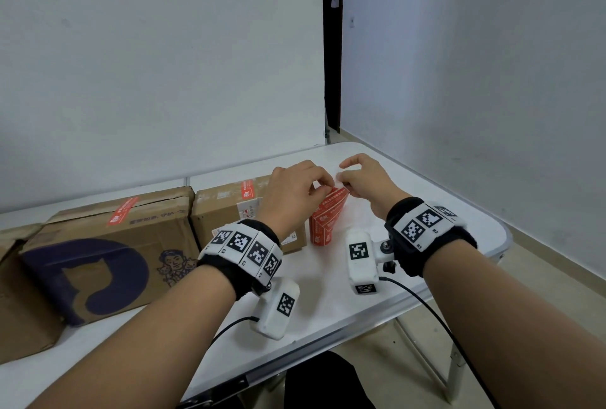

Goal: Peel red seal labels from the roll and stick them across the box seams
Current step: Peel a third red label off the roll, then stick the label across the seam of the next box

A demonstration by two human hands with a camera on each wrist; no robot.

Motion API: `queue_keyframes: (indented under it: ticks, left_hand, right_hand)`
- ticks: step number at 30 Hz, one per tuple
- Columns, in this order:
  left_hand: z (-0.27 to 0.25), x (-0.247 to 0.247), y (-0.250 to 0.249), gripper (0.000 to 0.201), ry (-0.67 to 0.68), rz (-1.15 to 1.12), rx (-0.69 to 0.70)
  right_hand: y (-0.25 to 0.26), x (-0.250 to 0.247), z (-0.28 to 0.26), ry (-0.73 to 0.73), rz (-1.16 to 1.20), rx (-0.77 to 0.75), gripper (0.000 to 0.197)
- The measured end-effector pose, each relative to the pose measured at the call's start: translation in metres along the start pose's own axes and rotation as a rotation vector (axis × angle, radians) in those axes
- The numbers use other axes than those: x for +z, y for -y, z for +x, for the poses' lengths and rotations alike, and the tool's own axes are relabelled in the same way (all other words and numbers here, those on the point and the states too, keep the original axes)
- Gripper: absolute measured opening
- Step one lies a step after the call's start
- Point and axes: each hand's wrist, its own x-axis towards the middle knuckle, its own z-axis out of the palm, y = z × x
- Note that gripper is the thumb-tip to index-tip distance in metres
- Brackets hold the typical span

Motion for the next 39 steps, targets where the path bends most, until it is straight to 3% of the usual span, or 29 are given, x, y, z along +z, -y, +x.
queue_keyframes:
  ticks: [6,10,13,20,22,25,27,31,39]
  left_hand:
    - [-0.005,-0.020,0.008,0.005,0.067,-0.255,-0.044]
    - [-0.011,-0.035,0.015,0.003,0.074,-0.377,-0.130]
    - [-0.017,-0.040,0.021,0.003,0.090,-0.429,-0.169]
    - [-0.024,-0.055,0.022,0.006,-0.037,-0.880,-0.355]
    - [-0.019,-0.060,0.024,0.006,-0.084,-0.909,-0.414]
    - [-0.011,-0.068,0.030,0.006,-0.115,-0.934,-0.539]
    - [-0.007,-0.078,0.033,0.009,-0.122,-0.907,-0.601]
    - [-0.003,-0.101,0.038,0.014,-0.159,-0.779,-0.602]
    - [-0.021,-0.149,0.065,0.012,-0.222,-0.622,-0.635]
  right_hand:
    - [-0.001,0.002,0.004,-0.072,-0.206,-0.039,0.031]
    - [0.004,0.000,0.010,-0.028,-0.220,0.030,0.018]
    - [0.005,0.000,0.010,-0.032,-0.264,0.014,0.022]
    - [-0.003,0.009,0.009,-0.055,-0.467,-0.108,0.034]
    - [-0.002,0.013,0.010,-0.061,-0.542,-0.161,0.032]
    - [0.013,0.019,0.006,-0.147,-0.561,-0.367,0.020]
    - [0.032,0.027,0.000,-0.030,-0.384,-0.477,0.013]
    - [0.063,0.049,-0.015,0.226,-0.214,-0.514,0.015]
    - [0.086,0.106,-0.021,0.281,-0.196,-0.602,0.012]
